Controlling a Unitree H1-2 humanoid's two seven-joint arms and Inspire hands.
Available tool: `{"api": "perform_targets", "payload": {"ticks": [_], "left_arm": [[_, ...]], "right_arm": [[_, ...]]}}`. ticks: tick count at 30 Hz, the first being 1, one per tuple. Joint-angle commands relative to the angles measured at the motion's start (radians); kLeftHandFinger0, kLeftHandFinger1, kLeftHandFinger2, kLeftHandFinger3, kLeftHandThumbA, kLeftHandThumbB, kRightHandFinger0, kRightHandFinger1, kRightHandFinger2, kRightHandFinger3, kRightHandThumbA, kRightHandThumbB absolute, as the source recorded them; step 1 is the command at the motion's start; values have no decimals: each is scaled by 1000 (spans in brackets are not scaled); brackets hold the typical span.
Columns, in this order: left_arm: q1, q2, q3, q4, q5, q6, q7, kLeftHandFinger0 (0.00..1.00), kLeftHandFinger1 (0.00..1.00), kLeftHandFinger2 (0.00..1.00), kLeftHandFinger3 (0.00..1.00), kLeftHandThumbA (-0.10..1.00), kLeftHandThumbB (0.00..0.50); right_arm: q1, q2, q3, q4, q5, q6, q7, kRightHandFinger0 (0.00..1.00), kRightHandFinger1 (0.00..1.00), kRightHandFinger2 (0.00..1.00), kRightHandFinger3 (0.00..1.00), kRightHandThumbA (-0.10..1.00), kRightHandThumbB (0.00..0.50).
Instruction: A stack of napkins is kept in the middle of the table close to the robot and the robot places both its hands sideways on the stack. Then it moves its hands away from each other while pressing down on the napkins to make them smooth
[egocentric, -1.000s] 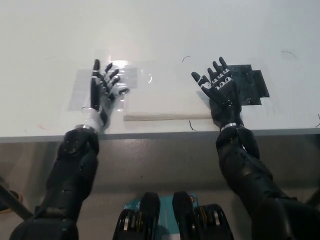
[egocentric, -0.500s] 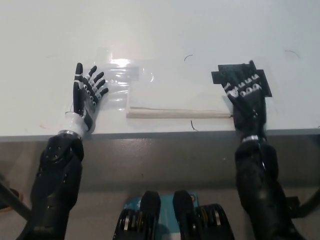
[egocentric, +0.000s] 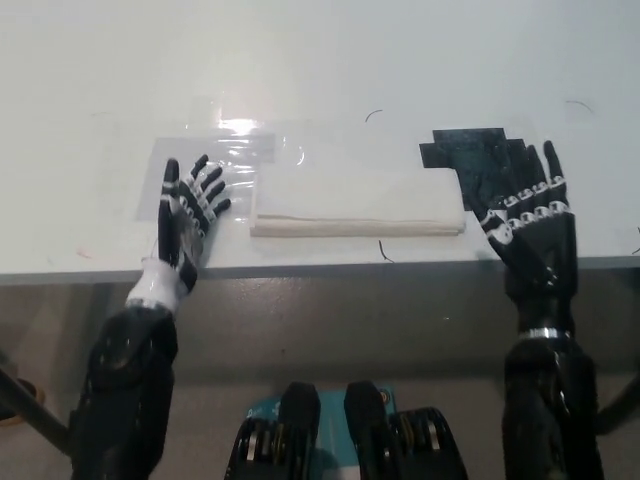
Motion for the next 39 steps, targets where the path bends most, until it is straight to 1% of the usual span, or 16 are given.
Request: {"api": "perform_targets", "payload": {"ticks": [1, 3, 5, 6, 7, 8, 9, 13, 14, 17, 18, 22, 26, 31, 35, 39], "left_arm": [[221, 30, -178, -870, 159, 87, -88, 1000, 1000, 1000, 1000, 1000, 252], [299, 44, -174, -949, 179, 31, -94, 1000, 1000, 1000, 1000, 1000, 253], [378, 40, -173, -993, 169, -32, -93, 1000, 1000, 1000, 1000, 1000, 226], [402, 42, -173, -1005, 167, -46, -93, 1000, 1000, 1000, 1000, 1000, 231], [415, 46, -172, -1014, 163, -50, -95, 1000, 1000, 1000, 1000, 1000, 232], [453, 51, -173, -1033, 159, -65, -97, 1000, 1000, 1000, 1000, 1000, 234], [476, 54, -174, -1045, 159, -74, -98, 1000, 1000, 1000, 1000, 1000, 238], [561, 66, -176, -1047, 113, -103, -100, 1000, 1000, 1000, 1000, 970, 227], [585, 70, -174, -1026, 112, -118, -99, 1000, 1000, 1000, 1000, 973, 196], [617, 84, -171, -970, 110, -129, -95, 1000, 1000, 1000, 1000, 1000, 200], [627, 87, -168, -948, 112, -136, -91, 1000, 1000, 1000, 1000, 1000, 200], [633, 102, -163, -868, 115, -138, -71, 1000, 1000, 1000, 1000, 1000, 208], [611, 113, -152, -771, 199, -168, -32, 1000, 1000, 1000, 1000, 1000, 208], [571, 118, -141, -668, 266, -201, -3, 1000, 1000, 1000, 1000, 1000, 193], [575, 121, -135, -662, 287, -191, 1, 1000, 1000, 1000, 1000, 1000, 193], [579, 121, -138, -644, 281, -176, -6, 1000, 1000, 1000, 1000, 1000, 187]], "right_arm": [[159, 20, 279, -864, -214, 153, 67, 1000, 1000, 1000, 1000, 1000, 224], [214, -3, 300, -865, -191, 119, 97, 1000, 1000, 1000, 1000, 1000, 208], [269, -14, 308, -865, -197, 107, 103, 1000, 1000, 1000, 1000, 1000, 229], [285, -18, 311, -866, -202, 108, 103, 1000, 1000, 1000, 1000, 1000, 226], [293, -20, 314, -868, -204, 110, 101, 1000, 1000, 1000, 1000, 1000, 225], [314, -28, 318, -861, -208, 94, 106, 1000, 1000, 1000, 1000, 1000, 185], [329, -33, 322, -857, -202, 95, 107, 1000, 1000, 1000, 1000, 1000, 175], [371, -50, 328, -814, -220, 78, 99, 1000, 1000, 1000, 1000, 1000, 183], [380, -59, 328, -793, -234, 63, 101, 1000, 1000, 1000, 1000, 1000, 179], [390, -74, 328, -733, -281, 38, 86, 1000, 1000, 1000, 1000, 1000, 169], [390, -80, 328, -698, -289, 24, 80, 1000, 1000, 1000, 1000, 1000, 157], [382, -110, 338, -574, -295, 7, 41, 1000, 1000, 1000, 1000, 1000, 190], [371, -129, 342, -475, -320, -14, 2, 1000, 1000, 1000, 1000, 1000, 110], [356, -151, 328, -383, -322, -36, -14, 1000, 1000, 1000, 1000, 1000, 99], [367, -157, 331, -377, -329, -17, -21, 1000, 1000, 1000, 1000, 1000, 110], [391, -166, 333, -365, -314, -8, -17, 1000, 1000, 1000, 1000, 1000, 93]]}}
